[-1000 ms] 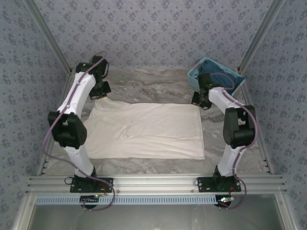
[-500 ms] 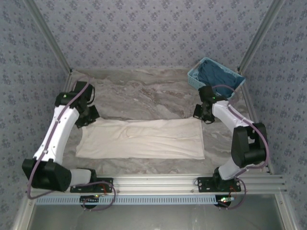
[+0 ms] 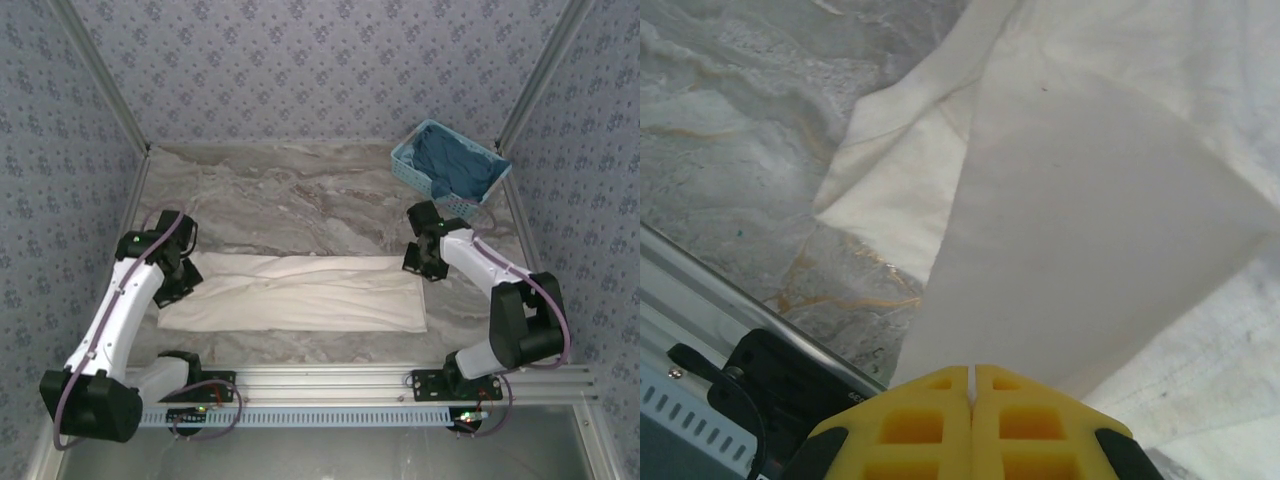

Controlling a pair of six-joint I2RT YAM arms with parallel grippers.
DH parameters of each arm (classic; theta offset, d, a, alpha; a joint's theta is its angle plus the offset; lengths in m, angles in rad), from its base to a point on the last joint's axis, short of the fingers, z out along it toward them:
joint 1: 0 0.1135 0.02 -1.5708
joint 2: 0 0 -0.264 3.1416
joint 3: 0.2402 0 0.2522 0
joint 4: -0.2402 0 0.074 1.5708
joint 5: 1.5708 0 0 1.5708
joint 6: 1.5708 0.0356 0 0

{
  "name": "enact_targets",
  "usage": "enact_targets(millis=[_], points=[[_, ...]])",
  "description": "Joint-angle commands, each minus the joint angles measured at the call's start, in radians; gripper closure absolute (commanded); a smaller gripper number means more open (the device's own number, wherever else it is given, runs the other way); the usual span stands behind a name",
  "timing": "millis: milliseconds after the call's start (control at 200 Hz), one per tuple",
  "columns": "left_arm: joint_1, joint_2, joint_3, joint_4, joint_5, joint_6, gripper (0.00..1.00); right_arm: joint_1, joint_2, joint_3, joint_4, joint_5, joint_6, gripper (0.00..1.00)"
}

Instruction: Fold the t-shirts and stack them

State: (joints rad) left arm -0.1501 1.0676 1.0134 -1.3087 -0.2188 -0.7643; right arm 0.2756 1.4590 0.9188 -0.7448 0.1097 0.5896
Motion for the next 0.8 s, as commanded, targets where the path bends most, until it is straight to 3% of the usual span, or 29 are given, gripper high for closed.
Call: enact_targets(millis=[0, 794], points=[[0.006, -0.054, -0.025, -0.041, -0.087, -0.061, 1.00, -0.004, -0.047, 0.007, -0.069, 0.055, 0.027, 1.00], [-0.002, -0.151, -0.229, 0.035, -0.025, -0.268, 1.00, -0.009, -0.058, -0.094, -0.073, 0.038, 0.110, 1.00]])
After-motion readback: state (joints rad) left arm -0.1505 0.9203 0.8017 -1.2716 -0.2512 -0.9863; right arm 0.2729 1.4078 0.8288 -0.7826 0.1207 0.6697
